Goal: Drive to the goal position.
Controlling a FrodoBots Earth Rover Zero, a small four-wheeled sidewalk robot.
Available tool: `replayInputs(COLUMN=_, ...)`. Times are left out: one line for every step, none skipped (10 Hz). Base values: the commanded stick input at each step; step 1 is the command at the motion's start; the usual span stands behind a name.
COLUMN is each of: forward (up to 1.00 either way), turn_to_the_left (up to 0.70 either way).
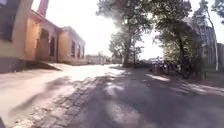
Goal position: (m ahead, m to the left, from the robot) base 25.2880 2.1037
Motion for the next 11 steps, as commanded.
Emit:
replayInputs(forward=0.85, turn_to_the_left=0.00)
replayInputs(forward=0.85, turn_to_the_left=0.00)
replayInputs(forward=0.85, turn_to_the_left=0.00)
replayInputs(forward=0.85, turn_to_the_left=0.00)
replayInputs(forward=0.85, turn_to_the_left=0.00)
replayInputs(forward=0.85, turn_to_the_left=0.00)
replayInputs(forward=0.85, turn_to_the_left=0.00)
replayInputs(forward=0.85, turn_to_the_left=0.00)
replayInputs(forward=0.85, turn_to_the_left=0.00)
replayInputs(forward=0.85, turn_to_the_left=0.00)
replayInputs(forward=0.85, turn_to_the_left=0.00)
